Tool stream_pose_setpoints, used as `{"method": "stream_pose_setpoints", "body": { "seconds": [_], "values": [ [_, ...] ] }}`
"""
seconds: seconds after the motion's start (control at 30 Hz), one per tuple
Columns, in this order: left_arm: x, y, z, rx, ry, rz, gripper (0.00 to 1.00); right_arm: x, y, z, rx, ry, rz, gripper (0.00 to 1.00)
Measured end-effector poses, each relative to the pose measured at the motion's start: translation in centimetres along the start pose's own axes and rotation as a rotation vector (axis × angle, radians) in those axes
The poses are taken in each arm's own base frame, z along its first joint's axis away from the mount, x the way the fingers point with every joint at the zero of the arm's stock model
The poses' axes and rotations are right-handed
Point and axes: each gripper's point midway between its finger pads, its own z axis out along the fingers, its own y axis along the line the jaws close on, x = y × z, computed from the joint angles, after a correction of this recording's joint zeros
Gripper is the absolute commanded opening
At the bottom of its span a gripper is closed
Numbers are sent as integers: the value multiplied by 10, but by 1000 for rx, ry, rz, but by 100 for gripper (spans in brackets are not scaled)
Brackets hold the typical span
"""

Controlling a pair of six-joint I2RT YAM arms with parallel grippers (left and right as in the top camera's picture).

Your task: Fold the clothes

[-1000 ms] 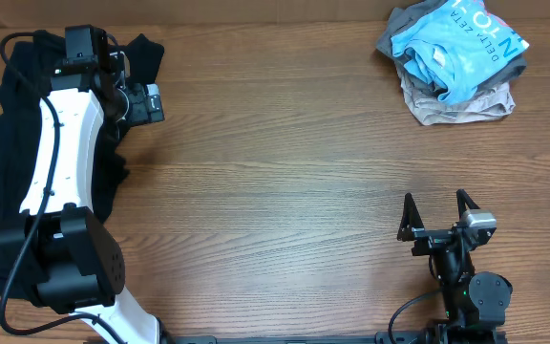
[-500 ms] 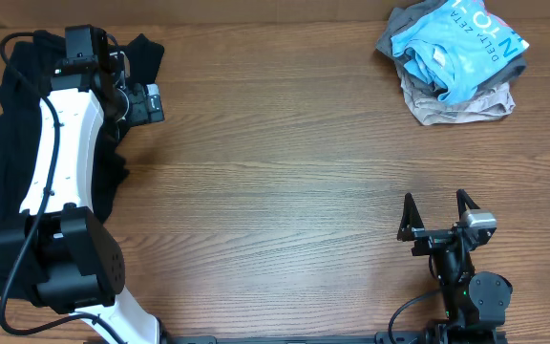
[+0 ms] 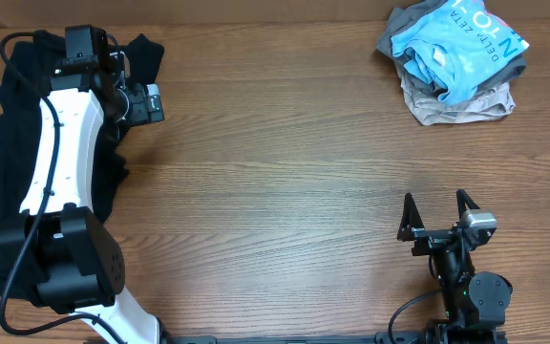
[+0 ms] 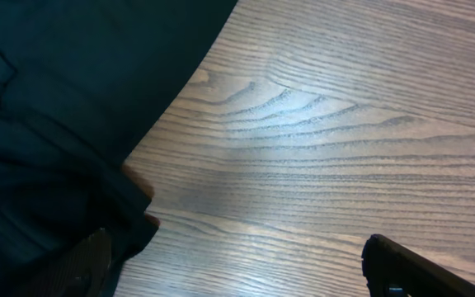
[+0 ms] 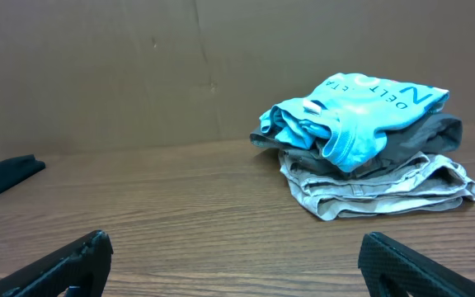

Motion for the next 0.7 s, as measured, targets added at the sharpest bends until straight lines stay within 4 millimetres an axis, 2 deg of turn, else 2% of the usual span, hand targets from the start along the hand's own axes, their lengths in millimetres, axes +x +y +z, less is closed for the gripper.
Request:
{"method": "stream_pose_setpoints", "body": {
  "seconds": [0.1,0.2,0.27,0.33,0.43,0.5,0.57,0.7],
  "values": [
    [7,1,-6,-7,18,-1,100,0,0,0,0,0,0,100],
    [-2,1,-28,-7,-56,2,100,0,0,0,0,0,0,100],
    [-18,-1,-51,1,-167,5,100,0,0,0,0,0,0,100],
    [-37,-4,-85,14,-322,9,100,0,0,0,0,0,1,100],
    [-48,-6,-137,35,-540,14,100,0,0,0,0,0,0,100],
    [-45,-7,-166,53,-679,16,100,0,0,0,0,0,0,100],
    [-32,-7,-183,68,-779,19,100,0,0,0,0,0,1,100],
    [7,-6,-178,91,-834,25,100,0,0,0,0,-1,0,100]
  ]
}}
